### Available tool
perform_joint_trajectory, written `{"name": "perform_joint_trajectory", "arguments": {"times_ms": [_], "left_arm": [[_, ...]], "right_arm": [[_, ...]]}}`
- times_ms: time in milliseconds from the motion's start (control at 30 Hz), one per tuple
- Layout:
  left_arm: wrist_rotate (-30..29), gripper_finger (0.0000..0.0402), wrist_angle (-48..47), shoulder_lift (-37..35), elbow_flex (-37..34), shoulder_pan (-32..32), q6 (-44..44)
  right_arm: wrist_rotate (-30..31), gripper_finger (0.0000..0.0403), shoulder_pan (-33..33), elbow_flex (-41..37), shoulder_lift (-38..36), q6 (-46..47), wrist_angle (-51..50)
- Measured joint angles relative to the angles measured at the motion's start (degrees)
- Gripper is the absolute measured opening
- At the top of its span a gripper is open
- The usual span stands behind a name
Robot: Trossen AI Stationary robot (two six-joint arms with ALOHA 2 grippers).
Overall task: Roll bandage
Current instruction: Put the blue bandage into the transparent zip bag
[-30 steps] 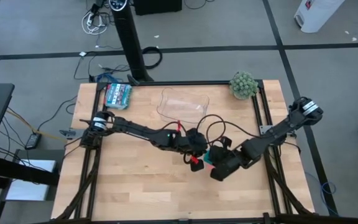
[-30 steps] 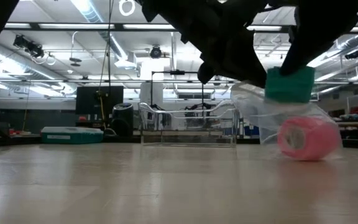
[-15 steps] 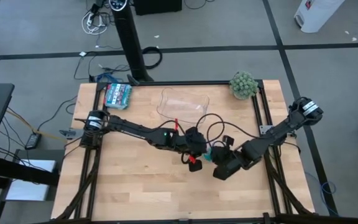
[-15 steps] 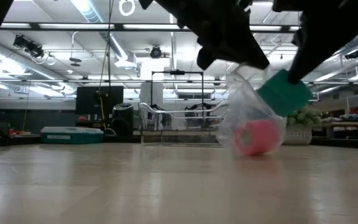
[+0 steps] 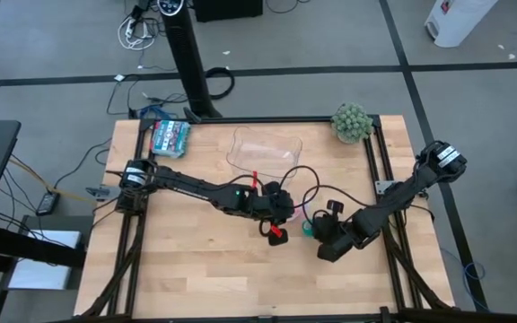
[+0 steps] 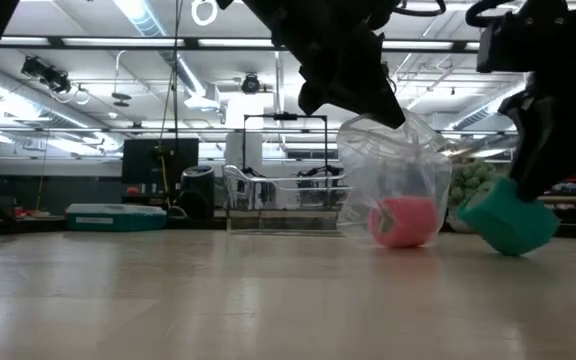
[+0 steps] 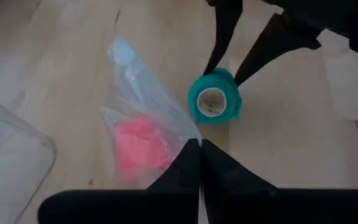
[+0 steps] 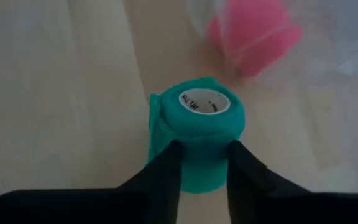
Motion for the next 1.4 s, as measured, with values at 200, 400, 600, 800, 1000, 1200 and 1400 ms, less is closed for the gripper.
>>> {"name": "perform_joint_trajectory", "arguments": {"times_ms": [200,400,600,800,1000,1200,1400], "left_arm": [[0.6,0.0009,-0.2,0.0,0.0,0.0,0.0],[2.5,0.0009,-0.2,0.0,0.0,0.0,0.1],[3.2,0.0009,-0.2,0.1,0.0,0.0,0.2],[3.7,0.0009,-0.1,0.1,-0.1,0.0,0.1],[4.0,0.0009,0.1,0.1,-0.1,0.0,-0.3],[3.9,0.0009,0.3,0.1,-0.1,0.0,-0.4],[3.9,0.0009,0.2,0.1,-0.1,0.0,-0.4]], "right_arm": [[-5.1,0.0177,-0.4,0.5,-0.5,4.4,-7.8],[-6.2,0.0203,2.4,7.3,-3.8,8.2,-19.3],[-5.8,0.0202,4.4,8.4,-3.4,-3.6,-12.0],[-4.8,0.0213,2.8,8.3,0.1,-10.7,-12.6],[-4.9,0.0211,-0.1,5.2,3.6,-15.4,-11.2],[-6.3,0.0195,-1.6,1.2,4.9,-16.7,-3.8],[-5.6,0.0123,-1.4,0.9,3.9,-15.6,-3.9]]}}
